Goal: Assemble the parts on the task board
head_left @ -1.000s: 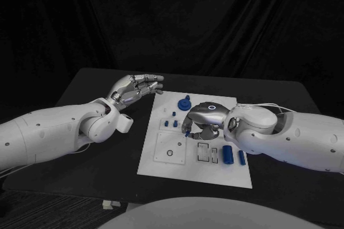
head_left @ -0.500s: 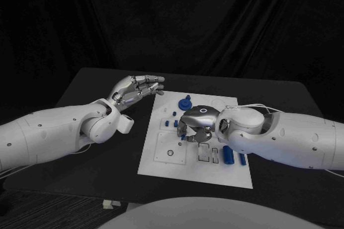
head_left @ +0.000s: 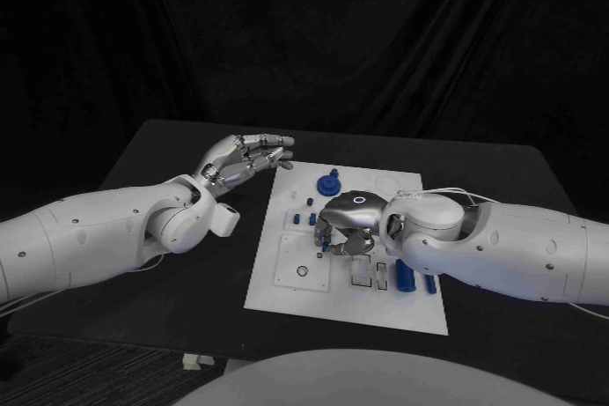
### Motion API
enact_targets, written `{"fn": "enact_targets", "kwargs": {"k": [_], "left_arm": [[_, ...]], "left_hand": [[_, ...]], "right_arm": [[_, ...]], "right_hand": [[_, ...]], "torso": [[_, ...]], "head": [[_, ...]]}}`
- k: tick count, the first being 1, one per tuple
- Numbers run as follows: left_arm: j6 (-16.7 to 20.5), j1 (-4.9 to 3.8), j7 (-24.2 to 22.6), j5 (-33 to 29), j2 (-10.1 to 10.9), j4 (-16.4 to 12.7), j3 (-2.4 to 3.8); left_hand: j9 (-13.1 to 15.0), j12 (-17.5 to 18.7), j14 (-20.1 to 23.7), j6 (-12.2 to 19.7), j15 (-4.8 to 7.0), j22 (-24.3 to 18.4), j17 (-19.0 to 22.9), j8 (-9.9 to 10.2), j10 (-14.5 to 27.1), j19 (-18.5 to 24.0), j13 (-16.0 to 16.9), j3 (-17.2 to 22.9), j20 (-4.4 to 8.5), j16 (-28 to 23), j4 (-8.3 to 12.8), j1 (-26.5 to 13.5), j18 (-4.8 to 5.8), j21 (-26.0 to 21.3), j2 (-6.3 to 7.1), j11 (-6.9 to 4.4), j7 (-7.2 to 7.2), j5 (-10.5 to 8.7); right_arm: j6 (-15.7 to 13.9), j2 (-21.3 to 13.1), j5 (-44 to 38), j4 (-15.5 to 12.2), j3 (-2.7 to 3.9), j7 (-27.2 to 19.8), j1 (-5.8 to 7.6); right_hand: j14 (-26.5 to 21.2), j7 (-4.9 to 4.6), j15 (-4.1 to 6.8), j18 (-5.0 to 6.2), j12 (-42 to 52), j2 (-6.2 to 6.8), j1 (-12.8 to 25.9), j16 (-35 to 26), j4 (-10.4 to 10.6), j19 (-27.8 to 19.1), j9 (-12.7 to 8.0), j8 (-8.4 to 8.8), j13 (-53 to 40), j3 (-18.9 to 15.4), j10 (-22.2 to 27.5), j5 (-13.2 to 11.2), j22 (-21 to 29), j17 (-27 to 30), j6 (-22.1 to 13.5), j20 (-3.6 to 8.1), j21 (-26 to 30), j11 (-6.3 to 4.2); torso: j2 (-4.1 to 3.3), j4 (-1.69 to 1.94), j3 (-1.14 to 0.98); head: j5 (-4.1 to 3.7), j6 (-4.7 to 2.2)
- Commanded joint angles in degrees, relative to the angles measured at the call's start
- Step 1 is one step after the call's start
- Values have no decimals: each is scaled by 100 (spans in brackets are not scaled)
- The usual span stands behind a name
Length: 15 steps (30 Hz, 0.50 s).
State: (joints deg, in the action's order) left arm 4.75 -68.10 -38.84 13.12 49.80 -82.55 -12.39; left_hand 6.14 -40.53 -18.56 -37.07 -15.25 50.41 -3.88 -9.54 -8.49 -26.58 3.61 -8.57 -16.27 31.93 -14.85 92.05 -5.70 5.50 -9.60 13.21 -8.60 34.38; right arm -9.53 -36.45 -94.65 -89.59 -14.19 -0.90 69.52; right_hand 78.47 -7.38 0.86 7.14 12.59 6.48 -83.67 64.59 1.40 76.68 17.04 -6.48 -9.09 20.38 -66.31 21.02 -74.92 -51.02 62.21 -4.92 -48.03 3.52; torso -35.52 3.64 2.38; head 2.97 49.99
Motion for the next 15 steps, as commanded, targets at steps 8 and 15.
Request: {"fn": "enact_targets", "kwargs": {"k": [8,15], "left_arm": [[-76,22,-129,-35,-35,21,6],[-75,29,-130,-36,-42,41,6]], "left_hand": [[-8,4,-30,-47,12,-9,8,-24,-53,-38,5,55,11,12,-8,70,50,17,-8,0,-3,25],[-9,5,-30,-48,12,-10,8,-23,-54,-37,5,61,11,11,-6,74,50,17,-10,1,-4,25]], "right_arm": [[22,14,-39,22,3,60,-41],[9,32,-39,5,3,62,-51]], "right_hand": [[38,4,3,5,-6,9,-60,-22,-32,1,-6,40,-3,22,-45,-40,-562,8,13,-5,42,13],[40,5,5,3,-5,5,-75,-19,-43,7,-10,44,-4,29,-51,-48,-566,2,16,-4,23,11]], "torso": [[3,2,-5],[4,5,-3]], "head": [[-28,1],[-26,1]]}}
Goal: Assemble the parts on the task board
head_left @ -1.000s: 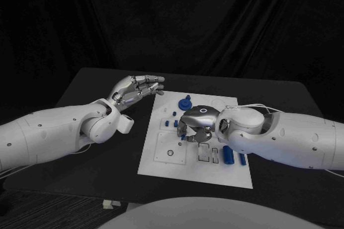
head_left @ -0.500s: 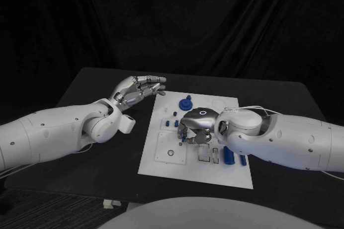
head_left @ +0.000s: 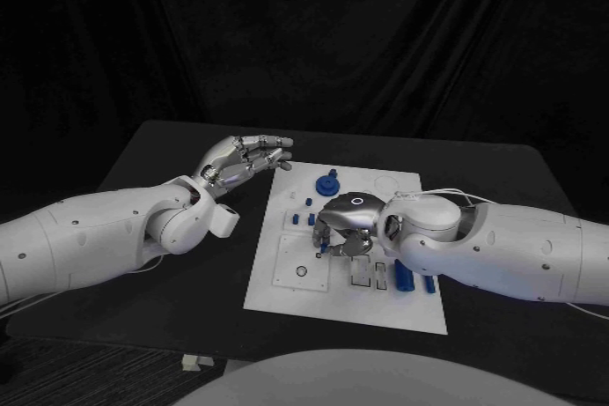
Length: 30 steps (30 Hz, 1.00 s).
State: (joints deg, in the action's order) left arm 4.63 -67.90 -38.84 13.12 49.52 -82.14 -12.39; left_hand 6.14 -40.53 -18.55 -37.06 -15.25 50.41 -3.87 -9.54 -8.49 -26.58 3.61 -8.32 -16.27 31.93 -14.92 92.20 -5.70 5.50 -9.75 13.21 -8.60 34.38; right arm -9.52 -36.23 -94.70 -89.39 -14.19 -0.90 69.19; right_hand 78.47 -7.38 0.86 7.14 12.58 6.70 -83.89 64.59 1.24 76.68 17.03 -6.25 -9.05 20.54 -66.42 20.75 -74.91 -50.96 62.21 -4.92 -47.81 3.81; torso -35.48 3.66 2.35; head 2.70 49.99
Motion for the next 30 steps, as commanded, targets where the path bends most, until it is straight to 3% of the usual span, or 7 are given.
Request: {"fn": "enact_targets", "kwargs": {"k": [1,30], "left_arm": [[-63,10,-130,-35,-15,3,6],[-89,39,-113,-36,-58,59,6]], "left_hand": [[-8,5,-30,-48,12,-9,8,-23,-54,-38,5,36,11,11,0,60,50,17,4,1,-4,25],[-10,10,-30,-54,15,-13,8,-24,-61,-37,5,58,12,9,5,72,49,17,-3,1,-11,24]], "right_arm": [[6,14,-35,-16,3,62,-19],[69,121,-35,28,3,125,-98]], "right_hand": [[40,5,5,2,-4,-16,-54,-19,-27,7,-10,21,-8,13,-40,-21,-566,-4,16,-4,1,-18],[42,2,11,8,2,-20,-101,-24,-68,3,-25,39,-13,35,-62,-6,-562,1,25,2,14,-21]], "torso": [[0,-1,0],[4,1,3]], "head": [[6,1],[10,1]]}}
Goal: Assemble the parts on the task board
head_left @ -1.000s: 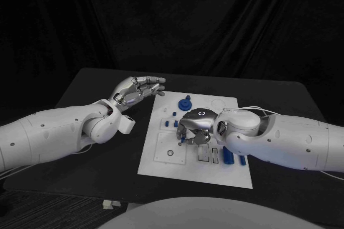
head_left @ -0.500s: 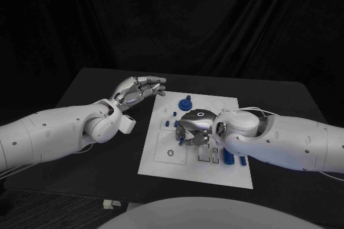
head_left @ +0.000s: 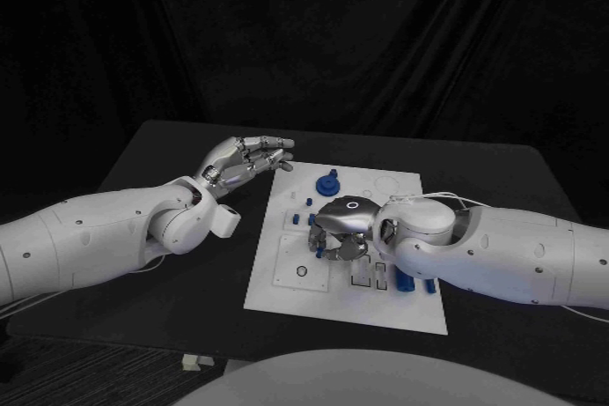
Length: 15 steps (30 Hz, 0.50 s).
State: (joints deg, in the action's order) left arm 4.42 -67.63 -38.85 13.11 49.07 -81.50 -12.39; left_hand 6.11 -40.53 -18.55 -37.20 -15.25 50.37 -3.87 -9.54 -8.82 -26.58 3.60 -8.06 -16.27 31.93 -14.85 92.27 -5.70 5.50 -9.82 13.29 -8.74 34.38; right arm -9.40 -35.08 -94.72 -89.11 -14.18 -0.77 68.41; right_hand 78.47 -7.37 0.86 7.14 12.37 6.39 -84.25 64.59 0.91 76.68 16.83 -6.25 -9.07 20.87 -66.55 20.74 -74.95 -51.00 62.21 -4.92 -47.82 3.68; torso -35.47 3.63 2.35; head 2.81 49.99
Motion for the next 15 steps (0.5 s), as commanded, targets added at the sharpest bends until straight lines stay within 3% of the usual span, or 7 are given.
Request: {"fn": "enact_targets", "kwargs": {"k": [1,10,15], "left_arm": [[-69,13,-111,-35,-14,-5,6],[-76,31,-103,-35,-18,8,6],[-81,41,-98,-35,-20,11,6]], "left_hand": [[-7,10,-30,-40,15,-9,8,-24,-28,-37,6,33,13,9,-2,64,49,17,5,-7,3,24],[-7,10,-30,-40,15,-9,8,-24,-28,-37,6,33,13,9,-2,64,49,17,5,-7,3,24],[-7,10,-30,-40,15,-9,8,-24,-28,-37,6,33,13,9,-2,64,49,17,5,-7,3,24]], "right_arm": [[64,6,-32,0,3,116,-22],[111,3,-32,-1,3,119,-34],[137,3,-32,2,2,95,-38]], "right_hand": [[38,1,12,10,23,13,-69,-33,-40,-1,-7,41,-11,4,-50,1,-556,18,26,2,25,-8],[19,-14,4,15,10,30,-70,-63,-55,-20,-25,70,-9,5,-29,13,-547,54,3,2,65,6],[-19,-72,-50,17,-69,76,28,-109,-12,-68,-96,196,16,-28,122,-200,-524,106,-154,-30,143,65]], "torso": [[4,4,3],[5,2,2],[5,-5,0]], "head": [[-1,1],[-7,1],[-10,1]]}}
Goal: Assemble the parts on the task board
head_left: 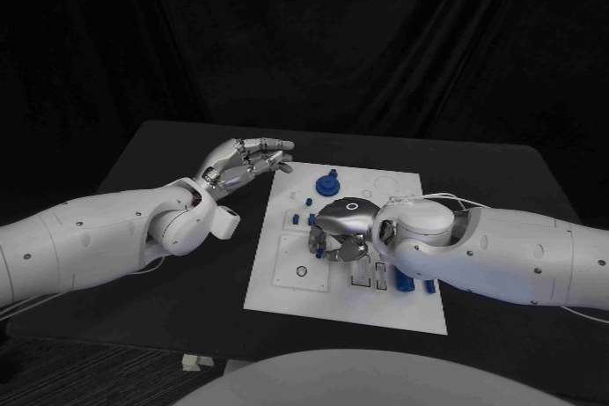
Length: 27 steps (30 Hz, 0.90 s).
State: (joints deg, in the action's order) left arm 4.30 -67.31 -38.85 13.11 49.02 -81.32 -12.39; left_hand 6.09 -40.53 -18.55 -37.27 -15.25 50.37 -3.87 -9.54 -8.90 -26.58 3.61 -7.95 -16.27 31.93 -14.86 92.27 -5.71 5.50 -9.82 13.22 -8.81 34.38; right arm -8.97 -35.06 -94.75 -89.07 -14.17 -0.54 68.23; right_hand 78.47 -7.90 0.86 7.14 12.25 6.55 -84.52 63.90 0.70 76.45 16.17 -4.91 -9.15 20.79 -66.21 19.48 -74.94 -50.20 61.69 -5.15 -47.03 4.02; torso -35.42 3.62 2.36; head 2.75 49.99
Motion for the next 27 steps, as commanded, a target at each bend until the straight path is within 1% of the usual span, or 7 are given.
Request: {"fn": "enact_targets", "kwargs": {"k": [1,3,6,11,15,21,27], "left_arm": [[-70,11,-98,-35,-15,-6,6],[-70,14,-98,-35,-17,-3,6],[-72,18,-96,-35,-20,3,6],[-75,24,-89,-35,-26,14,6],[-75,26,-83,-35,-24,17,6],[-71,28,-77,-35,10,12,6],[-65,29,-73,-35,33,11,6]], "left_hand": [[-7,13,-29,-35,15,-12,8,-24,-22,-36,5,31,13,7,1,68,50,17,1,1,6,23],[-7,13,-29,-35,15,-12,8,-24,-22,-36,5,31,13,7,1,68,50,17,1,1,6,23],[-7,14,-29,-34,16,-13,8,-23,-22,-36,5,34,13,6,1,69,50,17,1,1,5,23],[-7,14,-29,-34,16,-13,8,-23,-22,-36,5,34,13,6,1,69,50,17,1,1,5,23],[-7,14,-29,-34,16,-13,8,-23,-22,-36,5,34,13,6,1,69,50,17,1,1,5,23],[-7,14,-29,-34,16,-13,8,-23,-22,-36,5,34,13,6,1,69,50,17,1,1,5,23],[-9,19,-27,-32,16,-15,8,-20,-22,-34,5,44,13,4,2,71,50,16,1,0,0,19]], "right_arm": [[114,1,-30,-2,1,78,-20],[155,-2,-30,-2,1,97,-21],[187,-9,-30,-1,1,116,-21],[51,-57,-30,-13,1,86,-21],[-272,-203,-30,-97,3,38,10],[-715,-639,-30,-393,5,83,327],[-594,-1279,-30,-759,5,371,749]], "right_hand": [[-79,-33,-87,28,-140,110,118,-104,45,-107,-107,149,54,-33,275,-274,-496,103,-366,-37,185,70],[-214,-64,-113,82,-294,205,210,-237,101,-250,-254,143,104,-72,683,-546,-427,265,-842,-66,484,143],[-502,161,-74,149,-388,249,287,-474,173,-528,-464,123,86,-354,1433,-998,-299,558,-1546,-91,1065,214],[-852,304,-161,241,-97,213,82,-637,520,-801,-650,81,-97,-1070,2352,-1312,-162,815,-1982,-143,1783,253],[-970,336,-156,260,299,353,-302,-639,1125,-830,-718,74,-222,-1330,2894,-1308,-152,906,-1952,-164,2070,244],[-937,334,-146,249,556,324,-479,-577,1298,-763,-726,35,-279,-1336,2926,-1230,-192,869,-1846,-157,2029,232],[-510,230,-107,152,848,218,-369,-291,1355,-292,-696,-111,-267,-1360,2657,-1076,-355,573,-1412,-117,1298,248]], "torso": [[1,-4,-1],[1,-1,-1],[0,0,-1],[-3,-4,-3],[-1,-6,-1],[-4,-5,-3],[4,2,-2]], "head": [[-1,1],[-5,1],[-5,1],[8,1],[19,1],[2,1],[-43,1]]}}
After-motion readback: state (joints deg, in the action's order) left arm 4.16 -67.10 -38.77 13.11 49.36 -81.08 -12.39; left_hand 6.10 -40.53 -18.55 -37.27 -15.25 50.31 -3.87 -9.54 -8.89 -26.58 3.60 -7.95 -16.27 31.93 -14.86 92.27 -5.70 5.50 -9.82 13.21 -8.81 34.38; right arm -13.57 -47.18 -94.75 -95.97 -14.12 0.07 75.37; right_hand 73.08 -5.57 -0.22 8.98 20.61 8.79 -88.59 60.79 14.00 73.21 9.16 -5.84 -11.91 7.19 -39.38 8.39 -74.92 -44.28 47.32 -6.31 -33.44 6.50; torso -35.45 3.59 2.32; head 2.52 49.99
